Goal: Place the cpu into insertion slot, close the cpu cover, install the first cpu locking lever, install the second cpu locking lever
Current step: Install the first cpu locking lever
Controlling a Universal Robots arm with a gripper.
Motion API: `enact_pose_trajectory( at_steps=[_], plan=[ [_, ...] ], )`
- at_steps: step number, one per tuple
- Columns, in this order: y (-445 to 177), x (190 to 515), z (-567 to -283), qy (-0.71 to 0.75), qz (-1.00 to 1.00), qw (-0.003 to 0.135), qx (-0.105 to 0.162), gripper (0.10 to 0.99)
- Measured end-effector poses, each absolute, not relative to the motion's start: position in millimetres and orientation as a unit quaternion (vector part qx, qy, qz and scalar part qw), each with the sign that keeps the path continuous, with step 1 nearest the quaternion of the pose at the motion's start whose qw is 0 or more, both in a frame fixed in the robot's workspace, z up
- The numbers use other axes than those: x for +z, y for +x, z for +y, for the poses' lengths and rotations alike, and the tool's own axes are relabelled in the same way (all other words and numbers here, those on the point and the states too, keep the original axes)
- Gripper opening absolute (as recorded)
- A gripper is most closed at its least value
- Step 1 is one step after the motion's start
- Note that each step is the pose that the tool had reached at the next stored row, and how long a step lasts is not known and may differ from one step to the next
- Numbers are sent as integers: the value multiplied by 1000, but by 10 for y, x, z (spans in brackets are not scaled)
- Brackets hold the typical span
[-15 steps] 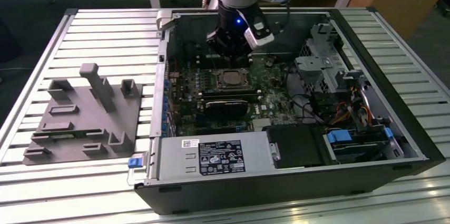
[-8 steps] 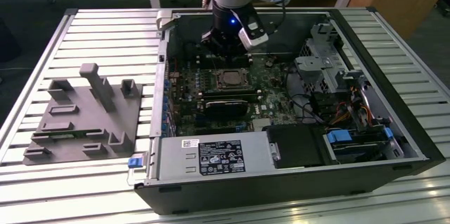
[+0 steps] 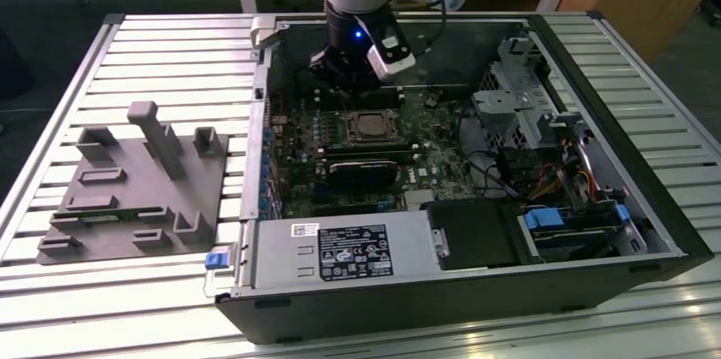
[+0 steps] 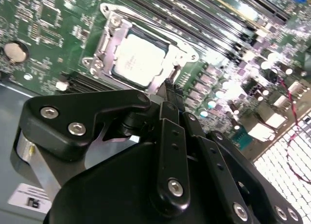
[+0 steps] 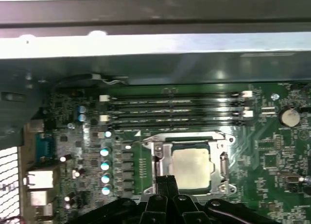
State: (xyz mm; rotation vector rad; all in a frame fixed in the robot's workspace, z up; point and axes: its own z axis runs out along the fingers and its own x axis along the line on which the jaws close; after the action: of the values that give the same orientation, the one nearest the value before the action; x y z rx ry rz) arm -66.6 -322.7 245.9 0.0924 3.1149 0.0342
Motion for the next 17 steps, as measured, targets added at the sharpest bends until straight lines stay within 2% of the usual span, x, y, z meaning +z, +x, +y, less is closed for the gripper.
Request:
enact_pose_trajectory(
  at_steps=[11, 14, 17],
  plan=[
    [-917, 2455, -3228, 30, 999, 14, 12, 106],
    [-937, 2450, -3228, 30, 999, 14, 25, 106],
    [-956, 2444, -3228, 30, 998, 13, 49, 106]
  ],
)
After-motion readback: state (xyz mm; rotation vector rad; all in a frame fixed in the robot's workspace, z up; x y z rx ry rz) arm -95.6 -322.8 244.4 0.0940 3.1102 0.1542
